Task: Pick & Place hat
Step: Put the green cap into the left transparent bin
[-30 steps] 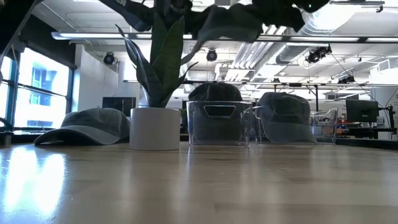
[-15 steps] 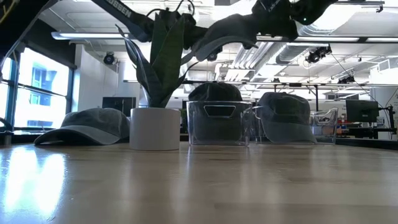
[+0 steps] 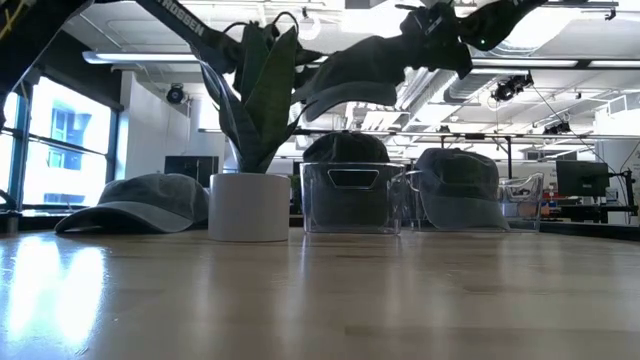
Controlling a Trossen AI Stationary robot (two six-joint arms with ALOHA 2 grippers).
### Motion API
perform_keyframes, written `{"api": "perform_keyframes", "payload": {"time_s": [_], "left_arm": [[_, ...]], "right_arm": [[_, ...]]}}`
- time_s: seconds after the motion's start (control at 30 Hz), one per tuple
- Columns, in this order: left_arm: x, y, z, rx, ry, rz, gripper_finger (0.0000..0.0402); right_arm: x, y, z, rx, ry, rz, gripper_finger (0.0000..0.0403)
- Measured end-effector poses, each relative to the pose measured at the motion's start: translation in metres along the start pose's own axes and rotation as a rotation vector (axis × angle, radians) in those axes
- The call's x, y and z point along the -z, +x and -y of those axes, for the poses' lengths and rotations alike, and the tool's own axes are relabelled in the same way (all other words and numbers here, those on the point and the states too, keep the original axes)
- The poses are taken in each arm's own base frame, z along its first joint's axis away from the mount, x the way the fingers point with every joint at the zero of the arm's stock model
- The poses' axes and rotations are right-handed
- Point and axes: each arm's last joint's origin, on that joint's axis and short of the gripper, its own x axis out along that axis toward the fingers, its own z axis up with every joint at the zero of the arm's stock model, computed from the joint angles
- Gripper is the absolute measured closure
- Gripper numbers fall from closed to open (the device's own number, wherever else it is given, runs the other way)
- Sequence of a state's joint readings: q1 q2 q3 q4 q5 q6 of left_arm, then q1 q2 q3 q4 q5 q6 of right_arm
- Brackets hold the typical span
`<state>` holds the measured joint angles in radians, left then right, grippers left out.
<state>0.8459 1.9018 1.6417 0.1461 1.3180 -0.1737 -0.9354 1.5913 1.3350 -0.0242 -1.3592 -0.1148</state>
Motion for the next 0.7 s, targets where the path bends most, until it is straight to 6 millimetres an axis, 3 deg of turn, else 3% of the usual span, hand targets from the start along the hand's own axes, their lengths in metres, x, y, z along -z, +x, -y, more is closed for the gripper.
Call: {"api": "perform_keyframes", "payload": {"time_s": [0.33,0.5,0.7], "left_arm": [[-0.016,0.010,0.008,0.008,0.000,0.062,0.0227],[-0.015,0.019,0.008,-0.004,-0.021,0.064,0.0226],[-0.005,0.056,-0.006,0.061,-0.075,0.037,0.0226]], "right_arm": [[0.000,0.007,0.000,0.049,-0.086,-0.014,0.0401],[0.000,0.008,-0.001,0.047,-0.085,-0.015,0.0400],[0.001,0.016,-0.003,0.024,-0.074,-0.021,0.0401]]}}
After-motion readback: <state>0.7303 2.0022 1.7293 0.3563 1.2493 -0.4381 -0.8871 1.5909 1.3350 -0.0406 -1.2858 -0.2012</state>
